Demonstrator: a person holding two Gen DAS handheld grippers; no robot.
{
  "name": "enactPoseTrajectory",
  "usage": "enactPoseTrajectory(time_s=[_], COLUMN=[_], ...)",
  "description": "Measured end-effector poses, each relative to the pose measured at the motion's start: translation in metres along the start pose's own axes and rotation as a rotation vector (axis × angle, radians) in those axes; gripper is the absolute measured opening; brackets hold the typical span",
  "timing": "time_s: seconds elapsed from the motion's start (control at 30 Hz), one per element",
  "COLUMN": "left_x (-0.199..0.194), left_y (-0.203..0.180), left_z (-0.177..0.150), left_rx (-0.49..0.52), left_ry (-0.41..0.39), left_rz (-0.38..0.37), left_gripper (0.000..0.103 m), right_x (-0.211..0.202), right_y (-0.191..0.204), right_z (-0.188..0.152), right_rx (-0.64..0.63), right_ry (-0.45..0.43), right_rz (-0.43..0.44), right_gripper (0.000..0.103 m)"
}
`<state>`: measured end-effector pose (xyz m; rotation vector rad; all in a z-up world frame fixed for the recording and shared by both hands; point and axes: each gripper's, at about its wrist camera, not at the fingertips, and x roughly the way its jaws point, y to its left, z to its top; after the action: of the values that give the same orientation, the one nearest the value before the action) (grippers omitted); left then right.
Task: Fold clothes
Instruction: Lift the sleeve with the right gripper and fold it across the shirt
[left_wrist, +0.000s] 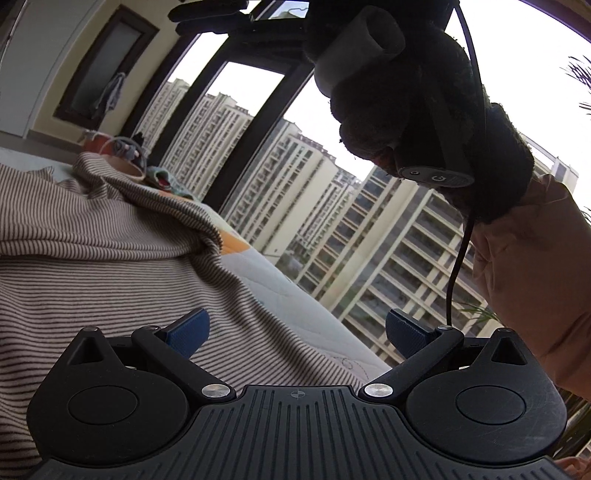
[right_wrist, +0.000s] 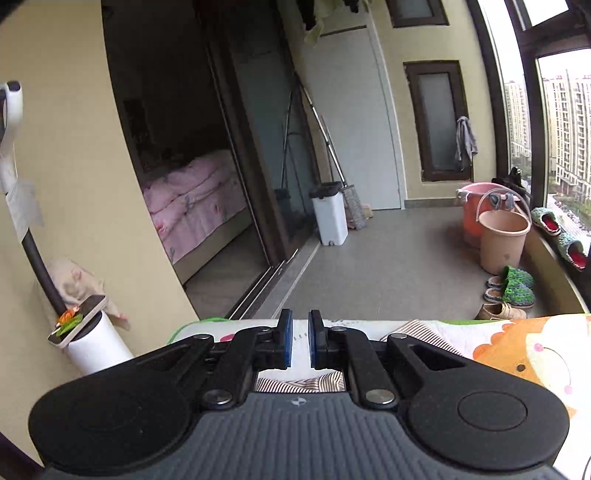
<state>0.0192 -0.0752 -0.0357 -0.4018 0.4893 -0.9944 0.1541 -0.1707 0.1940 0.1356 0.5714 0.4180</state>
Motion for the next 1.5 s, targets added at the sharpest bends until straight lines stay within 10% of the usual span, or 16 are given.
enactPoseTrajectory(time_s=[0.17, 0.33, 0.53, 0.87, 0.93, 1.0, 1.5], left_x=[0.002, 0.006, 0.006, 0.007, 0.008, 0.009, 0.013], left_y=[-0.001, 0.000, 0.002, 0.014, 0.016, 0.017, 0.005], left_z=[0.001, 0.001, 0.001, 0.002, 0.003, 0.004, 0.003], left_rx=[0.004, -0.006, -0.026, -0.105, -0.120, -0.121, -0.039], left_ry=[0.005, 0.015, 0.025, 0.036, 0.041, 0.041, 0.039], left_rz=[0.007, 0.017, 0.028, 0.045, 0.049, 0.049, -0.003], left_gripper=[0.103, 0.103, 0.103, 0.103, 0.103, 0.103, 0.103], right_x=[0.018, 0.047, 0.116, 0.227, 0.232, 0.217, -0.025], right_y=[0.002, -0.019, -0.035, -0.041, -0.055, -0.061, -0.034], right_z=[-0.010, -0.023, -0.044, -0.084, -0.081, -0.075, 0.010], right_rx=[-0.014, -0.086, -0.335, -0.482, -0.431, -0.391, -0.247], right_ry=[0.061, 0.060, 0.061, 0.188, 0.221, 0.179, -0.180], right_rz=[-0.053, -0.223, -0.443, -0.464, -0.431, -0.415, -0.202], right_gripper=[0.011, 0.067, 0.067, 0.064, 0.027, 0.010, 0.008])
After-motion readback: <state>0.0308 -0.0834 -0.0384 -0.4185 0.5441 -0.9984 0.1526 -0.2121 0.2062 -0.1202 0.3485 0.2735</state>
